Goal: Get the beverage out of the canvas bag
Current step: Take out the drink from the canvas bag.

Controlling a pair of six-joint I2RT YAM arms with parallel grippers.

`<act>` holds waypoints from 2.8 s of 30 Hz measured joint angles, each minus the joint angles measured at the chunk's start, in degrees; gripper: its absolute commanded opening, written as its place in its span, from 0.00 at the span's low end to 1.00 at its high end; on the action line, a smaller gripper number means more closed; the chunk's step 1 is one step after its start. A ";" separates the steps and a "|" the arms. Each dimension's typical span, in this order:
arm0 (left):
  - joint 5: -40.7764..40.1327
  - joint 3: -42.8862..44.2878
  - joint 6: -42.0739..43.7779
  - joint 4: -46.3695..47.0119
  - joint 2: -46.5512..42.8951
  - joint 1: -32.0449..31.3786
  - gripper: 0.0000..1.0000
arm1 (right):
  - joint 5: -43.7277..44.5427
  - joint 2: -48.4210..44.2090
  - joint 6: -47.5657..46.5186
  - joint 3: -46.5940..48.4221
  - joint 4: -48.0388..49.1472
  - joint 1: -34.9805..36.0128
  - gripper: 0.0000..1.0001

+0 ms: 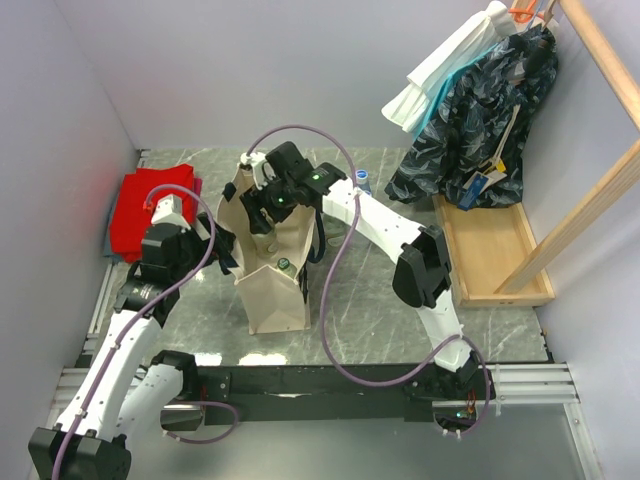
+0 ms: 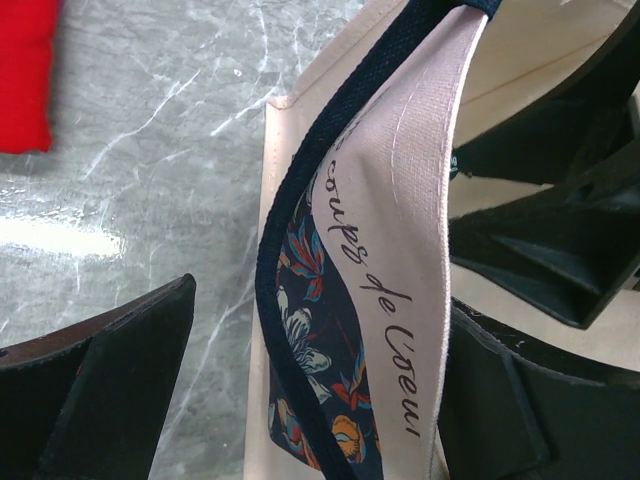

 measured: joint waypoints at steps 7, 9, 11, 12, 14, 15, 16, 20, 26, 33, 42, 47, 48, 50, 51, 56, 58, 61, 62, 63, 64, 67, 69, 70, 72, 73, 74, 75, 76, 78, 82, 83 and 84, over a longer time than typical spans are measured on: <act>0.02 0.00 0.00 0.11 0.57 0.00 0.96 | 0.20 2.86 0.02 4.31 0.33 0.00 0.79; 0.02 -0.02 0.00 0.28 1.03 0.00 0.96 | 0.31 3.48 0.02 4.76 0.28 0.00 0.79; 0.02 0.00 0.00 0.46 1.31 0.00 0.96 | 0.55 3.65 0.02 4.76 0.11 0.00 0.75; 0.02 0.00 0.00 0.46 1.40 0.00 0.96 | 0.83 3.65 0.02 4.76 0.11 -0.02 0.74; 0.02 0.00 0.00 0.46 1.42 0.00 0.97 | 1.20 3.65 0.04 4.76 0.20 -0.11 0.69; 0.02 0.00 0.00 0.48 1.46 0.00 0.96 | 1.27 3.65 0.02 4.76 0.24 -0.17 0.65; 0.02 0.00 0.00 0.48 1.51 0.00 0.96 | 1.29 3.65 0.02 4.76 0.22 -0.17 0.63; 0.02 0.00 0.00 0.52 1.62 0.00 0.96 | 1.25 3.65 0.07 4.74 0.26 -0.28 0.62; 0.02 0.00 0.00 0.50 1.62 0.00 0.96 | 1.25 3.65 0.07 4.74 0.17 -0.44 0.62; 0.02 0.00 0.04 0.52 1.64 0.00 0.96 | 1.25 3.67 0.09 4.74 0.15 -0.46 0.62; 0.02 -0.02 0.07 0.50 1.66 0.00 0.97 | 1.77 5.88 0.04 4.76 0.20 -0.55 0.61; 0.02 0.00 0.09 0.50 1.73 0.00 0.97 | 1.79 6.43 0.20 4.76 0.61 -0.87 0.55; 0.02 0.02 0.09 0.50 1.77 0.00 0.96 | 1.79 6.43 0.24 4.76 0.70 -0.87 0.51; 0.02 0.11 0.09 0.46 1.81 0.00 0.96 | 2.16 6.40 -0.07 4.76 1.27 -0.87 0.37; 0.04 0.13 0.09 0.46 1.77 0.00 0.96 | 2.84 6.32 -0.66 4.76 2.03 -0.94 0.35; 0.02 0.13 0.09 0.44 1.46 0.00 0.96 | 3.34 6.23 -0.61 5.14 3.08 -1.64 0.11; 0.02 0.13 0.11 0.44 1.51 0.00 0.96 | 3.37 6.23 -0.61 5.14 3.10 -1.57 0.03; 0.02 0.13 0.13 0.44 1.55 0.00 0.96 | 3.34 6.23 -0.59 5.09 3.19 -1.57 0.00; 0.02 0.13 0.13 0.44 1.60 0.00 0.96 | 3.34 6.23 -0.59 5.09 3.19 -1.57 0.00; 0.02 0.13 0.13 0.44 1.60 0.00 0.97 | 3.34 6.23 -0.59 5.09 3.19 -1.57 0.00; 0.02 0.13 0.13 0.44 1.60 0.00 0.96 | 3.34 6.23 -0.61 5.09 3.19 -1.57 0.00; 0.02 0.13 0.15 0.44 1.57 0.00 0.96 | 3.32 6.21 -0.59 5.07 3.21 -1.57 0.00; 0.02 0.13 0.15 0.44 1.53 0.00 0.96 | 3.34 6.21 -0.59 5.07 3.19 -1.57 0.00; 0.02 0.13 0.15 0.44 1.51 0.00 0.97 | 3.34 6.21 -0.61 5.07 3.19 -1.57 0.00; 0.02 0.13 0.15 0.44 1.49 0.00 0.96 | 3.34 6.21 -0.59 5.07 3.19 -1.57 0.00; 0.02 0.13 0.15 0.44 1.49 -0.02 0.96 | 3.34 6.21 -0.59 5.07 3.19 -1.57 0.00; 0.02 0.13 0.15 0.44 1.49 0.00 0.96 | 3.34 6.21 -0.59 5.07 3.19 -1.57 0.00; 0.02 0.13 0.17 0.44 1.49 0.00 0.96 | 3.34 6.21 -0.59 5.07 3.19 -1.57 0.00; 0.02 0.13 0.17 0.44 1.49 0.00 0.96 | 3.34 6.21 -0.59 5.07 3.19 -1.57 0.00; 0.02 0.13 0.17 0.44 1.49 0.00 0.96 | 3.34 6.21 -0.59 5.07 3.21 -1.57 0.00; 0.02 0.13 0.17 0.42 1.49 0.00 0.96 | 3.37 6.21 -0.59 5.07 3.21 -1.57 0.00; 0.02 0.13 0.17 0.42 1.49 0.00 0.97 | 3.34 6.21 -0.59 5.07 3.21 -1.57 0.00; 0.02 0.13 0.17 0.44 1.49 0.00 0.96 | 3.34 6.21 -0.59 5.07 3.21 -1.57 0.00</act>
